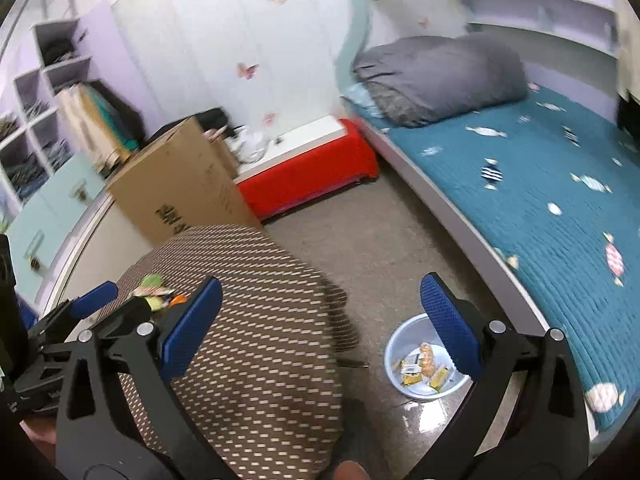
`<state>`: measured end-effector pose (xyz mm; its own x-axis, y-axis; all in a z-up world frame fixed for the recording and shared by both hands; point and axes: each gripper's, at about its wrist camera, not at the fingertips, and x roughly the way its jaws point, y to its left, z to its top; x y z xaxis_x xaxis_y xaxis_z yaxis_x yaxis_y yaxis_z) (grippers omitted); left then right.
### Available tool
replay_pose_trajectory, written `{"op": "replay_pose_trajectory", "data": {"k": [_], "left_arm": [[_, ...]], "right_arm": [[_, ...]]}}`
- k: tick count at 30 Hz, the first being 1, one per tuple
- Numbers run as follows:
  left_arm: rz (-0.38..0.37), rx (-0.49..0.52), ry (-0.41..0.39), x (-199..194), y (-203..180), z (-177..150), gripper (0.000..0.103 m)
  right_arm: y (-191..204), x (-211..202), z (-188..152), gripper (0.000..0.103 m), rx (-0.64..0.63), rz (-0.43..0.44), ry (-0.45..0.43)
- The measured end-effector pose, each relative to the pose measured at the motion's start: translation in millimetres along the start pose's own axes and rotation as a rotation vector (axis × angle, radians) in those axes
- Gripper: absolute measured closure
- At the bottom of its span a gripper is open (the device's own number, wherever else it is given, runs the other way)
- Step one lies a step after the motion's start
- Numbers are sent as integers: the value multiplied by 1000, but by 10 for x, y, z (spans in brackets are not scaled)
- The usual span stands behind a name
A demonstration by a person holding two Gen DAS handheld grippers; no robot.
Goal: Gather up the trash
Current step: 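Return both tools to the table toward the remaining trash, then grasp the blue snack wrapper with the left tool while the right tool grasps the green leaf toy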
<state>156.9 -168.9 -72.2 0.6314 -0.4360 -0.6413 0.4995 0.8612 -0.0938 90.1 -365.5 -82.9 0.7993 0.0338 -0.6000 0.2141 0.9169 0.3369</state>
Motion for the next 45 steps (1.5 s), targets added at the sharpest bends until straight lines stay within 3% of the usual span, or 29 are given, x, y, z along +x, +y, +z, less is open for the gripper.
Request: {"op": "replay_pose_trajectory", "data": {"k": [9, 16, 18, 20, 24, 26, 28, 34, 42, 45], "left_arm": [[157, -169, 3, -316, 1011, -382, 9], [262, -239, 31, -395, 1636, -714, 9], [277, -257, 34, -420, 1739, -796, 9], [293, -268, 39, -453, 1825, -899, 9], [318, -295, 72, -456, 2002, -1080, 9], [319, -303, 83, -440, 2073, -1122, 9], [318, -297, 89, -426, 2106, -1148, 9], [313, -216, 115, -175, 2245, -1060, 9], [275, 17, 183, 327, 2296, -844, 9], [221, 59, 188, 394, 2285, -787, 10]], "right_arm": [[1059, 533, -186, 6, -199, 150, 126], [1676, 843, -421, 7, -331, 220, 203], [1813, 905, -499, 17, -365, 239, 227], [1972, 1007, -583, 35, -385, 266, 271], [2170, 1237, -671, 49, -418, 279, 321], [2226, 1380, -699, 64, -424, 267, 350], [2234, 1491, -701, 70, -403, 264, 369], [2328, 1567, -730, 70, -406, 268, 376], [2214, 1390, -660, 70, -399, 296, 356], [2260, 1246, -515, 57, -439, 305, 290]]}}
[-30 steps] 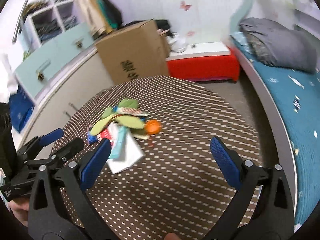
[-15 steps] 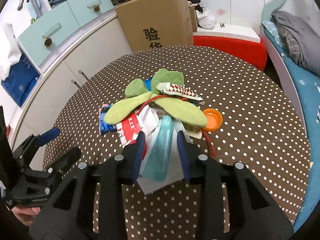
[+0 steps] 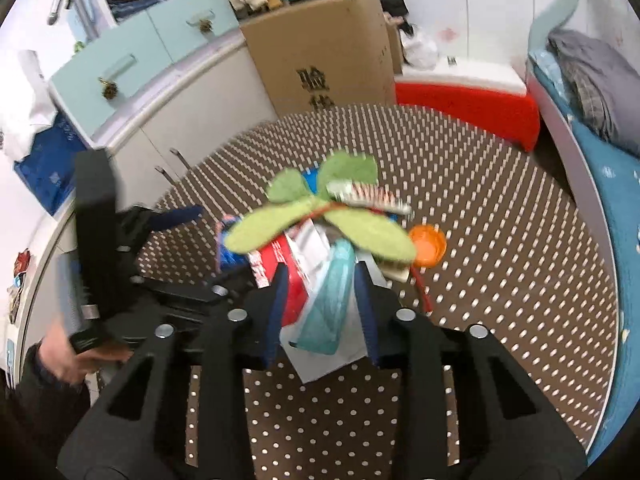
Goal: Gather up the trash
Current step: 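Grasp the blue snack wrapper with the left tool while the right tool grasps the green leaf toy, then carry the wrapper and leaf toy to the white bin and release them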
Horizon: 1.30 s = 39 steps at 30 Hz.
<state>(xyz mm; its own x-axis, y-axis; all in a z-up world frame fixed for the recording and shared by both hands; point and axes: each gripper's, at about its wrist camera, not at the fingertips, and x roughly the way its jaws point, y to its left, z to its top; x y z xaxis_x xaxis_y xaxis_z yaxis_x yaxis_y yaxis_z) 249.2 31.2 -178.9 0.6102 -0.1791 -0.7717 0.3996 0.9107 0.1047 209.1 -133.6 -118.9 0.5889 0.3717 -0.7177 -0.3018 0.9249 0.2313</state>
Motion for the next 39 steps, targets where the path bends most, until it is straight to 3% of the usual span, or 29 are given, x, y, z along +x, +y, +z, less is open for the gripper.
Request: {"op": "replay_pose_trajectory", "data": {"k": [1, 3, 6, 9, 14, 15, 17, 18, 22, 28, 39], "left_arm": [[-12, 6, -2, 7, -3, 13, 12], [-47, 12, 14, 45, -25, 37, 36], [-96, -22, 28, 56, -22, 24, 43], [-95, -43, 25, -19, -9, -66, 48], [-70, -137, 20, -178, 99, -272, 49], [-63, -153, 20, -201, 118, -305, 49], [-47, -174, 22, -238, 133, -354, 49], [-44, -180, 21, -242, 136, -365, 48], [-42, -178, 22, -202, 125, -321, 47], [-88, -244, 25, -193, 181, -261, 59], [-51, -368, -24, -591, 312, -484, 61]], "right_arm": [[6, 4, 43, 52, -19, -13, -7], [26, 80, 155, 51, -50, -18, 0], [80, 250, 277, 51, -94, -6, 17], [191, 307, 335, 51, -138, 56, 15], [294, 649, 361, 51, -201, -7, 102], [303, 721, 342, 56, -218, -35, 120], [295, 825, 297, 80, -239, -83, 140], [274, 835, 286, 84, -225, -73, 144], [190, 630, 291, 89, -163, -7, 87], [-102, 151, 366, 89, -11, 145, -7], [-508, -585, 326, 89, 126, 241, -137]]}}
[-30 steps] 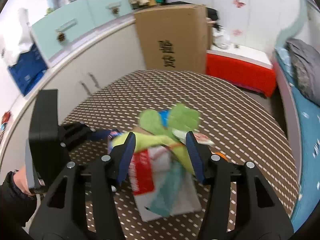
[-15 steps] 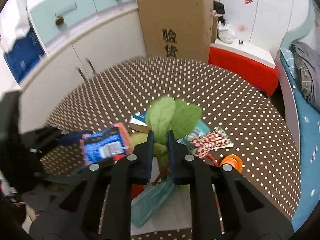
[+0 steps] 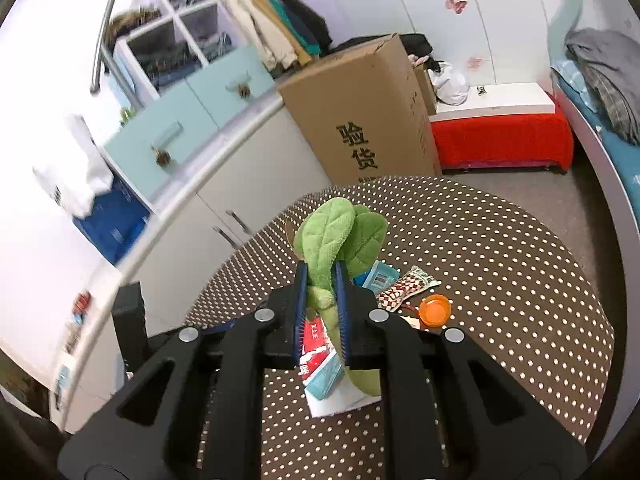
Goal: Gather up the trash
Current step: 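Carry the wrapper and leaf toy to the white bin and release them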
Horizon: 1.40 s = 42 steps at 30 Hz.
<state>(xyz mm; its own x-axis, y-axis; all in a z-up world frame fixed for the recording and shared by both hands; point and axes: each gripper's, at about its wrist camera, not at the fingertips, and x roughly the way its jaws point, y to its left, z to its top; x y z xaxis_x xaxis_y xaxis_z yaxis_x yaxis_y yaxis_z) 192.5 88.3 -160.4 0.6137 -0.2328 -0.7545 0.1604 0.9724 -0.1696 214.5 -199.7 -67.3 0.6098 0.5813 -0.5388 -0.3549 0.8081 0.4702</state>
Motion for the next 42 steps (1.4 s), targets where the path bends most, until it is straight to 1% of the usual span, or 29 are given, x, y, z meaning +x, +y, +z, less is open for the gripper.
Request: {"op": "replay_pose_trajectory", "data": {"k": [3, 6, 9, 12, 18, 21, 24, 27, 29, 31, 33, 38, 39, 40, 41, 42], "left_arm": [[-8, -8, -25, -140, -67, 4, 61], [-26, 1, -56, -297, -182, 39, 61], [-45, 30, -83, -388, -421, 144, 62], [-71, 68, -104, -417, -717, 282, 62], [-143, 144, -137, -390, -1416, 515, 62], [-181, 177, -142, -344, -1773, 602, 62], [-220, 207, -133, -273, -2134, 631, 62], [-252, 232, -111, -159, -2435, 624, 62], [-269, 249, -95, -76, -2621, 608, 62], [-277, 266, -79, 6, -2791, 583, 62], [-285, 277, -62, 92, -2878, 572, 62], [-294, 310, -25, 294, -3113, 542, 62], [-295, 321, -20, 331, -3162, 524, 62], [-296, 329, -12, 364, -3211, 510, 62], [-302, 338, 0, 416, -3283, 497, 62], [-307, 347, 12, 465, -3354, 483, 62]], "right_arm": [[-58, -199, -14, 89, 9, -23, -32], [-137, -429, -36, 89, 14, -67, -67], [-272, -627, -29, 89, 30, -107, -104], [-445, -860, -50, 89, 59, -148, -144], [-907, -1455, -161, 89, 121, -250, -212], [-1246, -1743, -258, 89, 173, -320, -237], [-1567, -1892, -373, 89, 231, -367, -244], [-1970, -1919, -525, 89, 299, -414, -215], [-2283, -1830, -657, 89, 354, -441, -174], [-2544, -1738, -790, 89, 402, -448, -146], [-2755, -1635, -903, 89, 441, -465, -117], [-3272, -1364, -1261, 89, 548, -467, -42], [-3365, -1303, -1325, 86, 571, -460, -28], [-3493, -1216, -1420, 86, 608, -439, -7], [-3569, -1171, -1477, 84, 630, -444, 6], [-3618, -1139, -1521, 78, 647, -453, 15]]}}
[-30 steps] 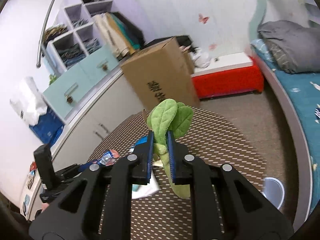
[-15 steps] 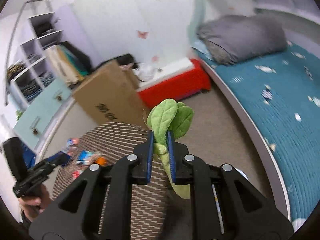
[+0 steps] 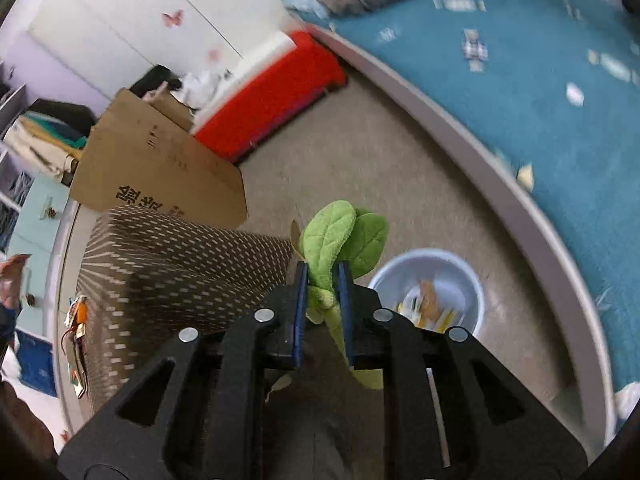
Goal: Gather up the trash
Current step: 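Carry the wrapper and leaf toy to the white bin and release them, then return both tools to the table toward the remaining trash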
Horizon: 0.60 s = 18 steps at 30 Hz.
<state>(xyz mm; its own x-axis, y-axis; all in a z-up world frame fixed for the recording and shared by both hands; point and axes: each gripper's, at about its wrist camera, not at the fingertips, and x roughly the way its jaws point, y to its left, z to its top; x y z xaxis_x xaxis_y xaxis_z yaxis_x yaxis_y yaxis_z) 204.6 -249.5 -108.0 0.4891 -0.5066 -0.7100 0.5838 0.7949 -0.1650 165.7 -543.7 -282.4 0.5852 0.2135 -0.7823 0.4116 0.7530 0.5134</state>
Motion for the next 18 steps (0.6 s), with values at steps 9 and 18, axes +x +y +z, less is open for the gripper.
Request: {"op": "replay_pose_trajectory", "data": {"k": [9, 18], "left_arm": [[-58, 82, 104, 585, -462, 17, 62], [-134, 174, 228, 1261, -1030, -39, 60]], "right_arm": [[-355, -308, -162, 20, 132, -17, -105], [-278, -1075, -191, 14, 102, 4, -253]]}}
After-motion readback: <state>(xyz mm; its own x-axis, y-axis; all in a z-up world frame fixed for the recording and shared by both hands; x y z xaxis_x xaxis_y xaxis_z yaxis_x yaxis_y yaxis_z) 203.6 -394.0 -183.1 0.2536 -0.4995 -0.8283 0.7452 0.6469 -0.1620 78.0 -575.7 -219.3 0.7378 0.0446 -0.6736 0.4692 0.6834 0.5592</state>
